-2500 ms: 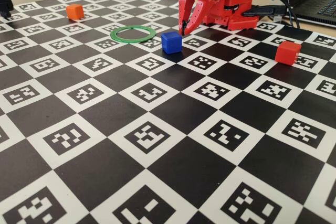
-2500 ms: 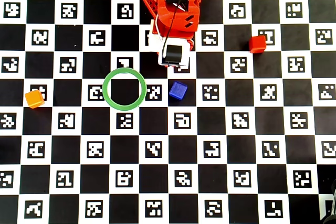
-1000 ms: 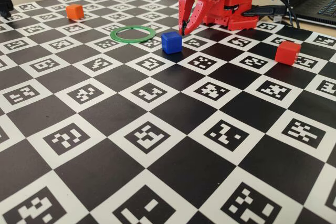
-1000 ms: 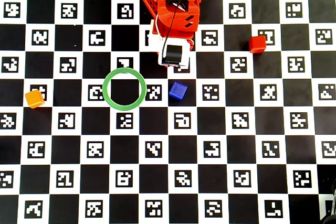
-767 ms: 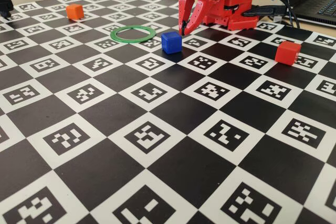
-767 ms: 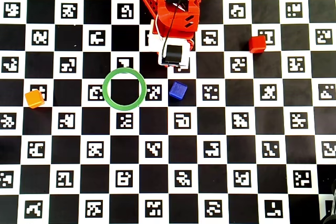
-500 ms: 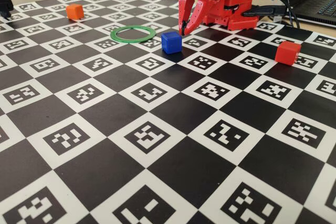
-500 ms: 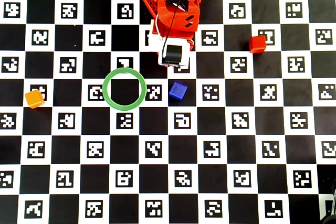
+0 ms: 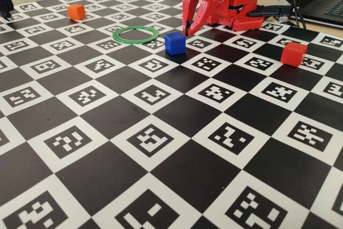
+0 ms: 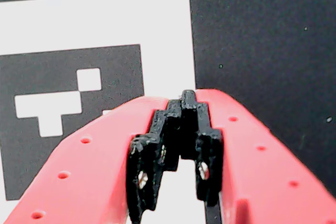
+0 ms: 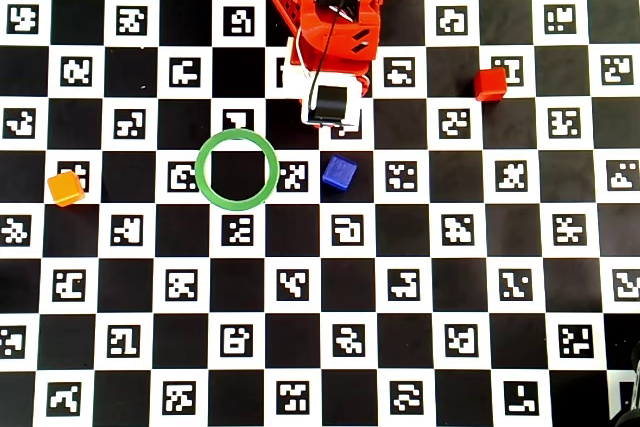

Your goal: Grab the red cube then put it in the green circle then put the blue cube on top and finally the orange cube on top

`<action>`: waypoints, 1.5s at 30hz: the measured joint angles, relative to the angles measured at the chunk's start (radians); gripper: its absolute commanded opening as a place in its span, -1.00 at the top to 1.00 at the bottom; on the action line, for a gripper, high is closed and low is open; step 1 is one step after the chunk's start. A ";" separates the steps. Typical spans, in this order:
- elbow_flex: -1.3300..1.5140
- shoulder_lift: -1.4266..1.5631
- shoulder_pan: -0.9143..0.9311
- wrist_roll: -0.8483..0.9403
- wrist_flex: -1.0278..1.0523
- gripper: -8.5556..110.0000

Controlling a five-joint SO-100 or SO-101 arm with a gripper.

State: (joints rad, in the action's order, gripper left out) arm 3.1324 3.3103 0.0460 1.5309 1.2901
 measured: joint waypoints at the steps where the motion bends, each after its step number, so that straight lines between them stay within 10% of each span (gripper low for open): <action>1: 0.000 0.000 0.000 0.000 0.000 0.95; 45: -0.100 -0.117 -0.032 -0.173 -0.058 0.95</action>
State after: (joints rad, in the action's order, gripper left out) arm 3.0327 3.1937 0.0138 1.3576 1.2318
